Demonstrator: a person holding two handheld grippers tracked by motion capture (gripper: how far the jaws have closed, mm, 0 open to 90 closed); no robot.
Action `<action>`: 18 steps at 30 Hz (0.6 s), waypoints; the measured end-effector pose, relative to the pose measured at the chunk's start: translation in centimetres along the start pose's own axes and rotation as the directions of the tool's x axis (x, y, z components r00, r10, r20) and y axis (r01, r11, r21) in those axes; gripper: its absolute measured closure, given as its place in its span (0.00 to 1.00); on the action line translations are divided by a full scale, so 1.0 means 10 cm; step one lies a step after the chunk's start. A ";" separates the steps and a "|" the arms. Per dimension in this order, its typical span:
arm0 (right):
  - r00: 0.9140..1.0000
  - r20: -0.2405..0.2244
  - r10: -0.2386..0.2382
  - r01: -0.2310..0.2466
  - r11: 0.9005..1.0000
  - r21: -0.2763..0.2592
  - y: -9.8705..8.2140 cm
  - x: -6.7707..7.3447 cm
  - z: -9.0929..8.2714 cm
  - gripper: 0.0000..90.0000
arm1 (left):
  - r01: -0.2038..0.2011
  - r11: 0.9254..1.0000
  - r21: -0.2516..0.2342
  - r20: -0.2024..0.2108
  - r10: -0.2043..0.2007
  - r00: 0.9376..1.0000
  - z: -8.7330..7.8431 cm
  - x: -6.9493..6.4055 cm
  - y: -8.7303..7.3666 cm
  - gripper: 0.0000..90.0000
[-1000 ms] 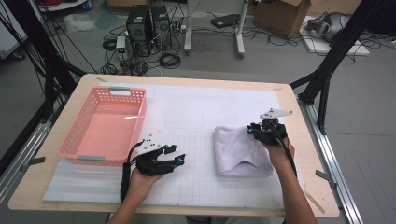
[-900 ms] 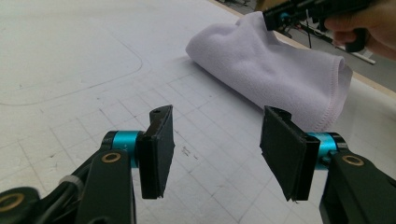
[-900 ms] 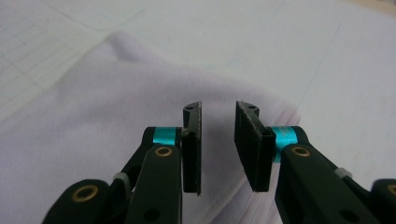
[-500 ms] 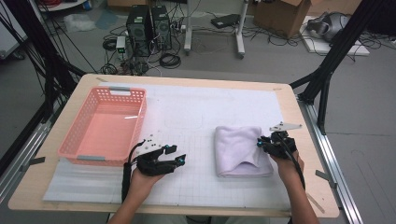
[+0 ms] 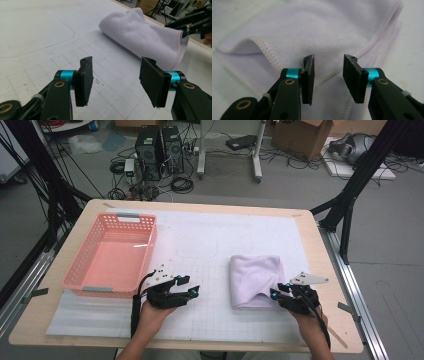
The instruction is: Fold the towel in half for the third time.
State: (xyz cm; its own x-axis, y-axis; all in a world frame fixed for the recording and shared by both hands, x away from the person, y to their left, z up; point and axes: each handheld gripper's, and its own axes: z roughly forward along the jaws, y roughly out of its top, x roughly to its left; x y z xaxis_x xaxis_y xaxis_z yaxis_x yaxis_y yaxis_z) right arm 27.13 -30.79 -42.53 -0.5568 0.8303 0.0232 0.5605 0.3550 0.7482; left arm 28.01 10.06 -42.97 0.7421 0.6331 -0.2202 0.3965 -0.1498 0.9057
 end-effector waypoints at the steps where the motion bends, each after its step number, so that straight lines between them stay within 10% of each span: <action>1: 1.000 0.002 0.002 -0.002 1.000 0.013 -0.02 0.01 0.04 0.68 | 0.001 1.000 0.001 -0.001 -0.001 1.000 0.00 -0.01 0.00 0.50; 6: 1.000 0.008 0.008 -0.008 1.000 0.001 -0.07 0.02 0.04 0.92 | 0.004 1.000 0.005 0.000 -0.004 1.000 0.00 0.01 -0.01 0.50; 18: 0.993 0.110 -0.052 0.049 0.998 0.030 -0.06 -0.03 -0.29 0.90 | 0.003 1.000 0.001 -0.004 -0.003 1.000 0.00 0.02 -0.01 0.49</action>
State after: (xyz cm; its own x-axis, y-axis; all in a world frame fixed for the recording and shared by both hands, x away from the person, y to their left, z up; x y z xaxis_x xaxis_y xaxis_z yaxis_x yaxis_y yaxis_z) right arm 25.16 -32.49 -41.02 -0.5146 0.8528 -0.0891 0.5505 0.4083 0.7282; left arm 28.05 10.22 -43.11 0.7391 0.6362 -0.2214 0.3992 -0.1489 0.9047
